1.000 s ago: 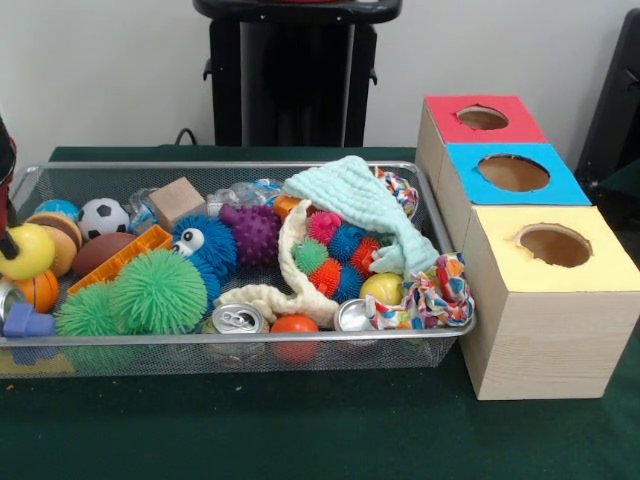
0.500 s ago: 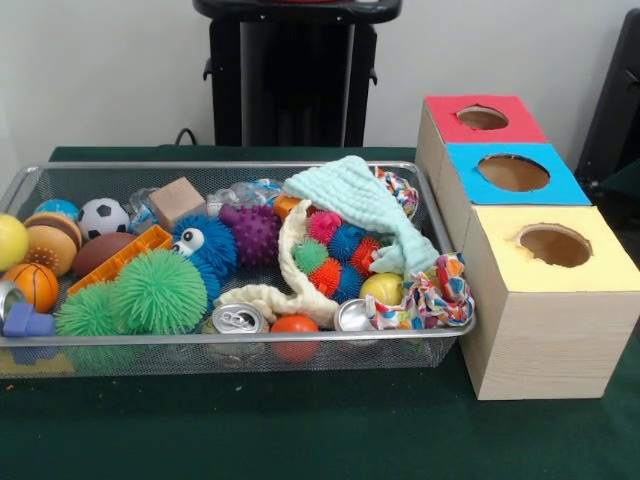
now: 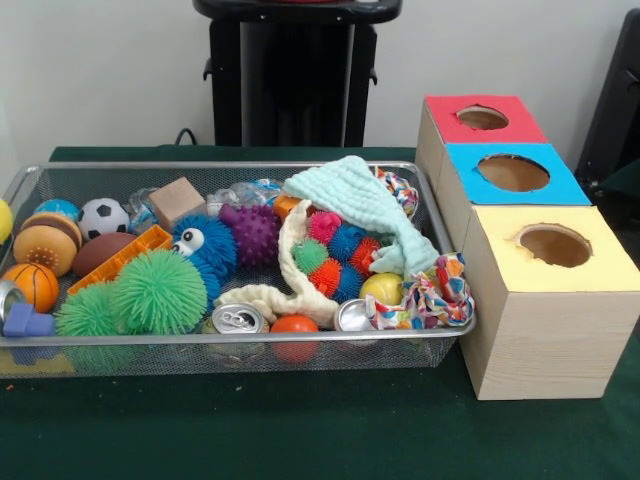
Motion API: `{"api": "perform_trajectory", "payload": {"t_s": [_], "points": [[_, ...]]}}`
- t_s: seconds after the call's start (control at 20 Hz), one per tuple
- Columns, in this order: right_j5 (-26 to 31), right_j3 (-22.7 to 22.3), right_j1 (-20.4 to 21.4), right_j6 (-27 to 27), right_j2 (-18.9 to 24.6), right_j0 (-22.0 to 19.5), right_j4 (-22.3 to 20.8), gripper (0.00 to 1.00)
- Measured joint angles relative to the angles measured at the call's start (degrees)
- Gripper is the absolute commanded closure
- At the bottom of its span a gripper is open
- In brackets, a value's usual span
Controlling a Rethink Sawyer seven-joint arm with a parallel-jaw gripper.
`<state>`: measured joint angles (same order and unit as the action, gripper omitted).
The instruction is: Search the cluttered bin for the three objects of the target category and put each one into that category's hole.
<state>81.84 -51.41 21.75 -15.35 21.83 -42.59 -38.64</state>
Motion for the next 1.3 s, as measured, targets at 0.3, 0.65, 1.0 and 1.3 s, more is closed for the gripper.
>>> {"api": "perform_trajectory", "payload": {"t_s": [0.3,0.65,1.0,1.3], "points": [[0.0,0.0,1.84,0.42,-2.91,5.0,0.13,1.0],[0.0,0.04,2.76,0.57,-5.36,10.18,1.26,1.0],[0.0,0.14,2.87,0.57,-7.04,11.77,3.51,1.0],[0.0,0.16,2.87,0.57,-8.84,11.77,5.23,1.0]]}}
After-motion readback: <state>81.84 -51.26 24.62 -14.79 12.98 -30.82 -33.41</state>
